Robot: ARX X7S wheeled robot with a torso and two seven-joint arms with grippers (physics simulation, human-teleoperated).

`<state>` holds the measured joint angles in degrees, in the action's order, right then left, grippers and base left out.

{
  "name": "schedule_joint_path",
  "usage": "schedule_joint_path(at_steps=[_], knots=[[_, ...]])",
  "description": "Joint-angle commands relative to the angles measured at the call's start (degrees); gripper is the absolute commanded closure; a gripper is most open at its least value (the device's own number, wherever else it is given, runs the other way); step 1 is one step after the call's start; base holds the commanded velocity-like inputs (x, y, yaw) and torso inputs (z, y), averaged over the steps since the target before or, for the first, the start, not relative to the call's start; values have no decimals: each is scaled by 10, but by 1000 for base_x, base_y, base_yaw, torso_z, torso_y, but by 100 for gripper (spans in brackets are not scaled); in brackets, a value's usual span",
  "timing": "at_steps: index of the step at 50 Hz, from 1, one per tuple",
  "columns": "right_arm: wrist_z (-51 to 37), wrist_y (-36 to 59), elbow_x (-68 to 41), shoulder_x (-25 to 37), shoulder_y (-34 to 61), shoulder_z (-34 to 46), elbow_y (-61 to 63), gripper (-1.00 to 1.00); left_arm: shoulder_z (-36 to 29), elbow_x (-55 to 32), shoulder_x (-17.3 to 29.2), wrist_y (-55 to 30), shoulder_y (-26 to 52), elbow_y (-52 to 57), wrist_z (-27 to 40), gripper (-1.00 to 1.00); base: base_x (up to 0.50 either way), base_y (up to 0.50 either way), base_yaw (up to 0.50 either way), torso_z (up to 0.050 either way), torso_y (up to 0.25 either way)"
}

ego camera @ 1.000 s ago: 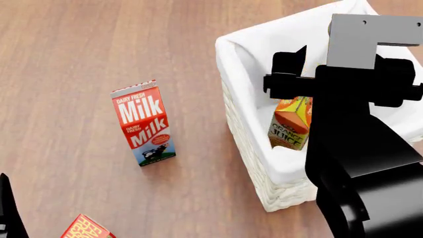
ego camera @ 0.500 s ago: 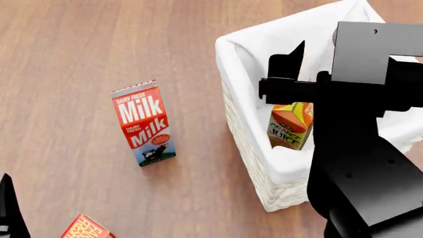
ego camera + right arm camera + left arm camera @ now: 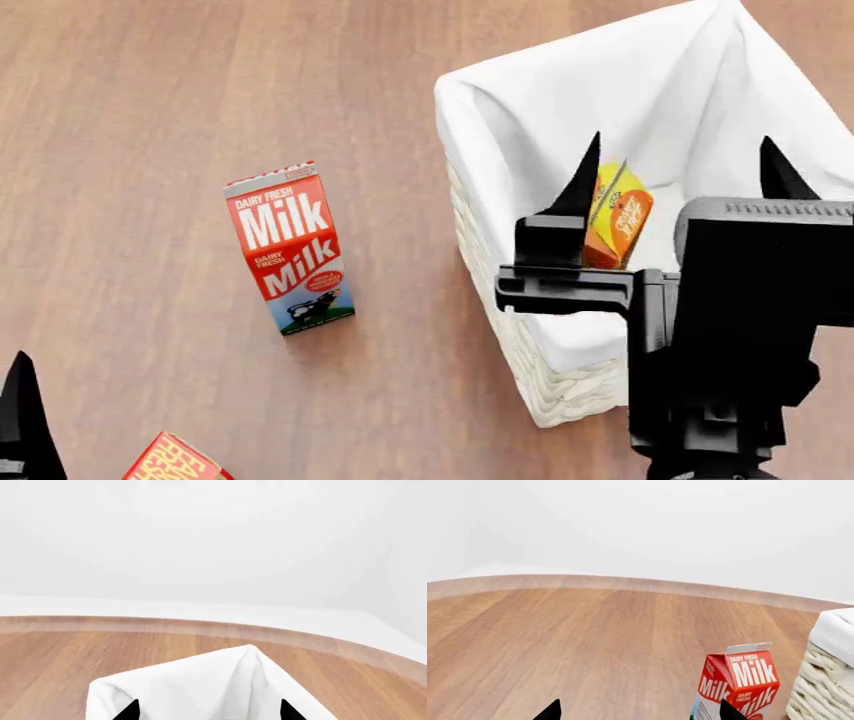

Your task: Pick up the orange juice, and put it in the basket.

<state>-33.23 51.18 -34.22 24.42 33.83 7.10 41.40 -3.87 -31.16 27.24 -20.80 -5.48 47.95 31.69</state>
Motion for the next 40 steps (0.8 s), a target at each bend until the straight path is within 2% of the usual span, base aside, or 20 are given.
schedule_joint_path(at_steps=[1, 25, 40], knots=[[24, -80, 29, 8, -109, -17, 73, -100, 18, 8, -10, 14, 5, -6, 4, -100, 0, 0, 0, 0, 0], [30, -205, 71, 7, -279, -13, 115, -100, -4, 7, -5, -6, 17, 11, 12, -100, 0, 0, 0, 0, 0], [13, -210, 77, 14, -306, -2, 141, -100, -8, 3, 4, -14, 20, 25, 15, -100, 0, 0, 0, 0, 0]])
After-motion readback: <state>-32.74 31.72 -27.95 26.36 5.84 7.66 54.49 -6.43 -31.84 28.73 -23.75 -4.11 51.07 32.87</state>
